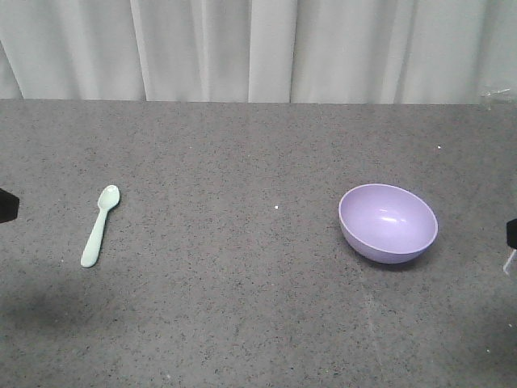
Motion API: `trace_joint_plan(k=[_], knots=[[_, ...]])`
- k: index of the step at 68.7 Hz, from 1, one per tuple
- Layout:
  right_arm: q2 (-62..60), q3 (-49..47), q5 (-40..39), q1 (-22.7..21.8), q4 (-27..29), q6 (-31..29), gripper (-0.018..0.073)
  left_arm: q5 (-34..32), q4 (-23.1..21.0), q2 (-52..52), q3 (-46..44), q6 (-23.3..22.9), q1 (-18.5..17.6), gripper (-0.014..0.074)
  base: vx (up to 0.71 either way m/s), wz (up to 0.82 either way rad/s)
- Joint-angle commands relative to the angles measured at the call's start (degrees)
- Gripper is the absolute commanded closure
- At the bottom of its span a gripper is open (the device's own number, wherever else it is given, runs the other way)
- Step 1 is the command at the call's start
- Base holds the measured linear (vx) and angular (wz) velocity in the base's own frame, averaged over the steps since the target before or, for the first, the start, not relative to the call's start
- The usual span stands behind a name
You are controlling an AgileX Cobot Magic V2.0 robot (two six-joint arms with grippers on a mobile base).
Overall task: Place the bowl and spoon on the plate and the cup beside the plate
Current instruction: 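Lower the left gripper onto the spoon handle and close it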
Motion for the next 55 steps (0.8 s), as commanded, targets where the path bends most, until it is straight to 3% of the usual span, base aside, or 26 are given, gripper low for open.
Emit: trace_joint_plan(k=[1, 7, 24, 39, 44, 55], knots=[[-0.21, -1.86, -3.75, -0.49, 0.29, -0.28, -0.0021, -4.66, -3.12, 2.09, -1.99, 0.94, -0.07, 0.0044, 0.00, 0.00], [-0.21, -1.86, -4.20, -0.49, 0.29, -0.28, -0.0021, -4.84, -5.12, 5.02, -2.93, 2.45, -0.07, 0.0045, 0.00, 0.00], [-0.21, -1.86, -5.10, -0.49, 0.29, -0.28, -0.0021, -5.35, -4.40, 13.56, -9.43, 2.80, -0.19, 0.0045, 0.00, 0.00], [-0.21, -1.86, -5.25, -0.49, 0.50, -0.28, -0.0021, -6.89, -4.22, 22.39, -13.62, 2.80, -4.27, 0.0045, 0.00, 0.00], [-0.21, -1.86, -5.25, -0.49, 0.74, -0.28, -0.0021, -7.36, -3.41, 25.30, -15.01, 2.45, -5.67, 0.0045, 0.00, 0.00], [-0.21, -1.86, -5.25, -0.49, 1.15, -0.33, -0.0021, -7.15, 2.93, 31.53, -18.73, -2.06, -7.68, 0.0045, 0.00, 0.00]])
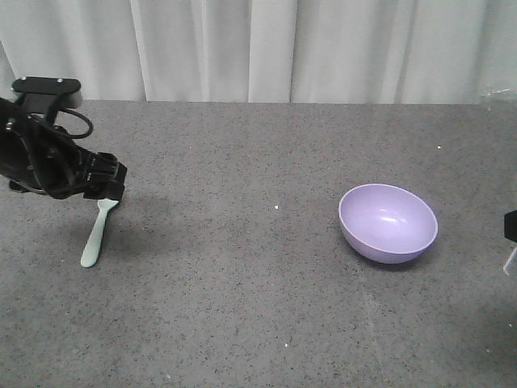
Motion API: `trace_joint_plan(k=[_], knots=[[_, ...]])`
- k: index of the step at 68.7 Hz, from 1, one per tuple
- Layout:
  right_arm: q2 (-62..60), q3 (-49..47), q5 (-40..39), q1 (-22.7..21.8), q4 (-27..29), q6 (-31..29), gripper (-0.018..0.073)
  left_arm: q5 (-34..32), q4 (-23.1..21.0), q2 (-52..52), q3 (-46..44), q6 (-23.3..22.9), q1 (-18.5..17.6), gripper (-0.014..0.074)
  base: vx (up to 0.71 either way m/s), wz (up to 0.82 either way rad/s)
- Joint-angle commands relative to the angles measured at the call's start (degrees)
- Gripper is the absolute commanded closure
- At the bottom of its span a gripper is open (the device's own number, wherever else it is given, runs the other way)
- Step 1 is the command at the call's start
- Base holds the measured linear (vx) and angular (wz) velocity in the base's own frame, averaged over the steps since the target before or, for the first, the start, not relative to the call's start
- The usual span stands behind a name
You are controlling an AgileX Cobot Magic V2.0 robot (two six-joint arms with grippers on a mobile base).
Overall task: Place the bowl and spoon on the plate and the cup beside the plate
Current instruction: 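Lower the left gripper onto the spoon handle and close it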
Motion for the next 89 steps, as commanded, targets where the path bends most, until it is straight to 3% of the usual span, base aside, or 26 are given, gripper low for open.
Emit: trace_joint_plan(k=[1, 6, 17, 89], knots=[[-0.21, -1.86, -3.69, -0.49, 0.47, -0.33, -0.0021, -2.74, 3.89, 1.24, -3.73, -4.01, -1.12, 0.0045, 0.00, 0.00], [-0.21, -1.86, -3.69, -0.49, 0.47, -0.33, -0.0021, -2.60, 7.00, 3.39, -5.00, -6.20, -1.44, 0.0045, 0.00, 0.00], [-0.21, -1.86, -3.69, -0.49, 0.47, -0.33, -0.0021, -2.93, 9.51, 6.48, -6.00, -8.46, -1.44, 0.0048, 0.00, 0.00], [-0.21, -1.86, -3.96, -0.49, 0.60, -0.33, -0.0021, -5.62, 9.50, 16.17, -5.94, -10.95, -1.39, 0.0085, 0.00, 0.00]])
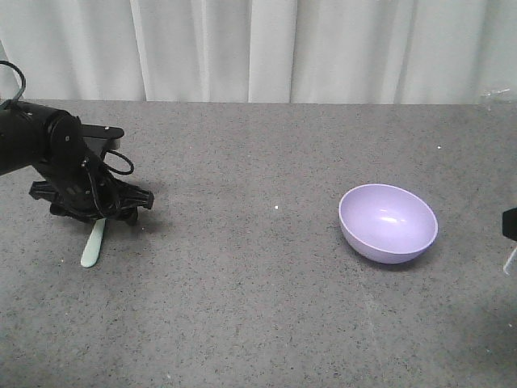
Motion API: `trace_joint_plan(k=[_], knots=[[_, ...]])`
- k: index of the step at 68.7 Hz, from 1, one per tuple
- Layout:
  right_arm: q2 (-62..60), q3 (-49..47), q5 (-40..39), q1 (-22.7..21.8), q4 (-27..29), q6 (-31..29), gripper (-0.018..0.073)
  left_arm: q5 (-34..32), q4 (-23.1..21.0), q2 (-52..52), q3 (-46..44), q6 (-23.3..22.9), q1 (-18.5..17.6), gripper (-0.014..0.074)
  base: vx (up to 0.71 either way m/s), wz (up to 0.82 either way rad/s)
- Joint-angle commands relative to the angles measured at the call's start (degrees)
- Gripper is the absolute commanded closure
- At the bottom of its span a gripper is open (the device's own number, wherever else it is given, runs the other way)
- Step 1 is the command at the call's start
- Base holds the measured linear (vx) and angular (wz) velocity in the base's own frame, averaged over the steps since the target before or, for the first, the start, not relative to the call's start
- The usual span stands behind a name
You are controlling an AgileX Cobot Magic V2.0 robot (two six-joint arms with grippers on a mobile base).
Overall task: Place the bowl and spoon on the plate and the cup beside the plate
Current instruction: 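Lower the left gripper onto the spoon handle and close it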
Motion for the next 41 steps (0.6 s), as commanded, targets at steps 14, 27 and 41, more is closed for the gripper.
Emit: trace_joint_plan(k=[14, 27, 41], knots=[[-0.21, -1.86, -3.53, -0.49, 0.14, -0.33, -0.0021, -1.16, 0.26, -1.82, -1.34, -0.82, -0.27, 0.0243, 0.00, 0.00], [-0.21, -1.86, -3.53, -0.49, 0.14, -0.33, -0.0021, -1.12, 0.26, -1.82, -1.34, -0.82, -0.27, 0.0501, 0.00, 0.00], [-0.21, -1.86, -3.53, -0.49, 0.14, -0.33, -0.0021, -0.99, 0.26, -1.82, -1.34, -0.82, -0.27, 0.0604, 0.00, 0.00]])
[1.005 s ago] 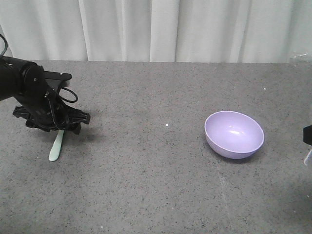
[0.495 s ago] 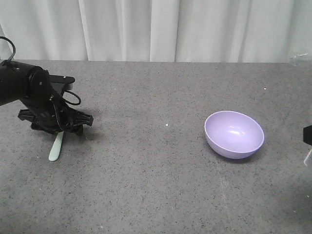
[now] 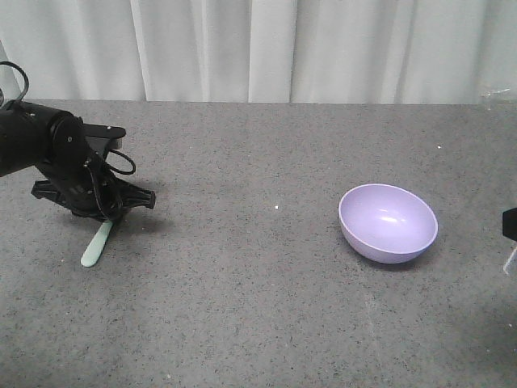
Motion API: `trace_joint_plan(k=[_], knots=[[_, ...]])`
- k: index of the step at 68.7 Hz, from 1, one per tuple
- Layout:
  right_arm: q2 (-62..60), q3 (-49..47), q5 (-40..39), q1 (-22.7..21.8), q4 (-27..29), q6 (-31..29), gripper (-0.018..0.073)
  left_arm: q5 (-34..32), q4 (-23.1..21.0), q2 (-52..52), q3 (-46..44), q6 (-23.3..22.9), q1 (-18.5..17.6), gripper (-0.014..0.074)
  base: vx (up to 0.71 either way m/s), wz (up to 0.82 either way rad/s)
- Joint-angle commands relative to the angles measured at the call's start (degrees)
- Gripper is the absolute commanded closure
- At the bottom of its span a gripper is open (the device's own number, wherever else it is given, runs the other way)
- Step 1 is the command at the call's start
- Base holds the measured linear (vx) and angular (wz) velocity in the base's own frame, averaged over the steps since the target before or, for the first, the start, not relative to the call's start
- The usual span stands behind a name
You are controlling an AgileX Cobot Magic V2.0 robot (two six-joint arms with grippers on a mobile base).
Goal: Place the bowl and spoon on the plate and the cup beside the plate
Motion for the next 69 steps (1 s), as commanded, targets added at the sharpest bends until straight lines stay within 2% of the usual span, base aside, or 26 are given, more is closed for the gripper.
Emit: trace_joint_plan(k=[1, 14, 28, 53, 69], knots=[[-0.21, -1.86, -3.53, -0.49, 0.14, -0.33, -0.0021, -0.43, -0.04, -2.07, -1.28, -0.38, -0.21, 0.0604, 0.00, 0.00], [-0.21, -1.86, -3.53, -0.49, 0.14, -0.33, -0.0021, 0.51, -0.04, -5.10, -1.28, -0.32, -0.21, 0.0604, 0.00, 0.00], [-0.21, -1.86, -3.53, -0.49, 0.14, -0.33, -0.0021, 1.54, 0.37, -13.85, -1.28, -0.16, -0.21, 0.0604, 0.00, 0.00], [-0.21, -1.86, -3.53, -0.49, 0.14, -0.33, -0.0021, 9.66, 1.94, -31.38, -1.28, 0.29, -0.21, 0.0604, 0.00, 0.00], [-0.21, -1.86, -3.52, -0.49, 0.26, -0.33, -0.0021, 11.29, 1.87, -38.73, -1.28, 0.24, -0.21, 0.0604, 0.00, 0.00]])
